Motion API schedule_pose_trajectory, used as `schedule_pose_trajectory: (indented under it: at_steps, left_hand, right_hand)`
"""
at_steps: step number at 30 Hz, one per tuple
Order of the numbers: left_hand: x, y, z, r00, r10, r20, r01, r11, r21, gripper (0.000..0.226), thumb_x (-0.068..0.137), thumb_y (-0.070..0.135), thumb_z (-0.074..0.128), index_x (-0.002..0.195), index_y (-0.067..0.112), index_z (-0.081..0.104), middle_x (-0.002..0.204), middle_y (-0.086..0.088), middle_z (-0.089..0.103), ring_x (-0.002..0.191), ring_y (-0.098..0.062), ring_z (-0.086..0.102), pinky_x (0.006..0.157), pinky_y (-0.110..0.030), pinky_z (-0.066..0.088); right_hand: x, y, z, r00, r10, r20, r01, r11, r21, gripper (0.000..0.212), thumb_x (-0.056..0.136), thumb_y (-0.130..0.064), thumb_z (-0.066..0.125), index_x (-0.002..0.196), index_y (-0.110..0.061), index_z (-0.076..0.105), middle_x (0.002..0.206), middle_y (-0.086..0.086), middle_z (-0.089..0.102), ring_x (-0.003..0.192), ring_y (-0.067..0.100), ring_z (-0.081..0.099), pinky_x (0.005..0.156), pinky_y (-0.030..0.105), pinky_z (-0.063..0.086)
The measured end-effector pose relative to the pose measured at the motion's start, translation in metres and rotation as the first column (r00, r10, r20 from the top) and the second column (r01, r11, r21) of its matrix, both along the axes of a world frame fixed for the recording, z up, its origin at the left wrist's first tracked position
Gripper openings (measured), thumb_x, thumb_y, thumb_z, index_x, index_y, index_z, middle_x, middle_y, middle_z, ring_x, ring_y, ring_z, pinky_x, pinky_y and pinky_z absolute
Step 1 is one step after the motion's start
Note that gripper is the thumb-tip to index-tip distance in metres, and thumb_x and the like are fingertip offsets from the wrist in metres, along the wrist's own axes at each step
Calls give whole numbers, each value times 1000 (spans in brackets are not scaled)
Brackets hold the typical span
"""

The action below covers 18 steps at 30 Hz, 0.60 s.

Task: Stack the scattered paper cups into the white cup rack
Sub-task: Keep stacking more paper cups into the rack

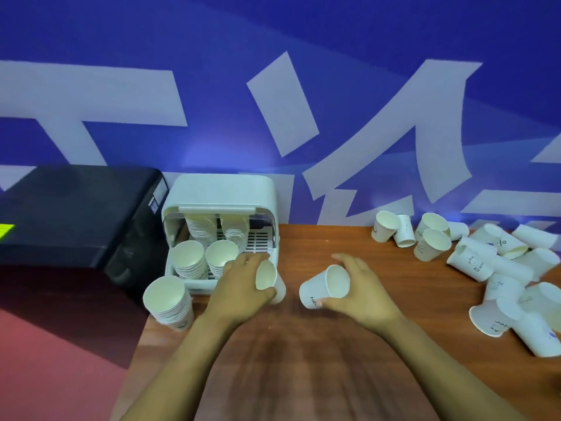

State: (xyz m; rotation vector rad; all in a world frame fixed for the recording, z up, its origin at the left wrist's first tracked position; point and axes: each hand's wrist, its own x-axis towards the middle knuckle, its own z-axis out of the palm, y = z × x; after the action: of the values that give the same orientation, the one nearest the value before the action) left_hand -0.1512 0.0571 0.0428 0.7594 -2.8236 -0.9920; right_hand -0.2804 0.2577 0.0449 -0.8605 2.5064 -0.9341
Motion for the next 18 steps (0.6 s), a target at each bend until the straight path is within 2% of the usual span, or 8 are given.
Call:
schedule_pose_trajectory:
  at_steps: [3, 5, 7, 10, 14, 18]
  left_hand:
    - [17, -33, -3, 1000, 1, -7, -1, 999, 35, 68, 75, 34, 67, 138, 29, 41, 138, 5, 41, 127, -23, 38, 102, -31, 33]
    - [26, -47, -1, 1000, -19, -3, 19, 998, 55, 72, 69, 41, 59, 138, 31, 41, 138, 6, 41, 128, -22, 37, 104, -31, 33]
    - [32, -55, 0, 999, -50, 1, 50, 997, 58, 72, 71, 41, 59, 139, 31, 39, 139, 7, 40, 128, -21, 36, 104, -30, 33]
    - [40, -68, 1, 997, -74, -11, 74, 996, 44, 68, 80, 29, 66, 141, 30, 37, 141, 9, 37, 128, -19, 34, 104, -28, 32]
    - [46, -94, 3, 999, -5, -38, 7, 999, 52, 67, 79, 27, 67, 140, 29, 39, 141, 9, 38, 128, -19, 33, 103, -29, 33]
    - [47, -118, 10, 997, 55, -51, -54, 998, 16, 64, 79, 28, 65, 139, 30, 40, 141, 10, 39, 129, -17, 33, 102, -29, 34]
  right_hand:
    - [18, -32, -4, 999, -13, -42, 14, 1000, 15, 77, 62, -32, 86, 128, -26, 45, 120, -11, 41, 114, 10, 45, 90, 18, 33]
    - [30, -50, -8, 998, 5, -62, -3, 1000, 29, 76, 65, -33, 83, 130, -27, 46, 121, -13, 40, 116, 11, 45, 92, 20, 35]
    - [40, -65, -9, 997, 21, -77, -20, 1000, 21, 76, 67, -34, 81, 134, -29, 44, 126, -12, 40, 118, 12, 44, 95, 22, 37]
    - [49, -89, -3, 997, 45, -58, -46, 999, -18, 76, 73, -30, 78, 139, -30, 40, 127, -11, 35, 116, 5, 41, 93, 13, 30]
    - [51, -118, -1, 997, 70, -27, -71, 997, -24, 85, 75, -28, 77, 145, -28, 29, 131, -12, 32, 112, -3, 34, 94, 9, 24]
    - [46, -149, 1, 993, 104, -58, -106, 994, -18, 82, 75, -29, 77, 144, -22, 32, 140, -4, 33, 127, 7, 35, 99, 9, 21]
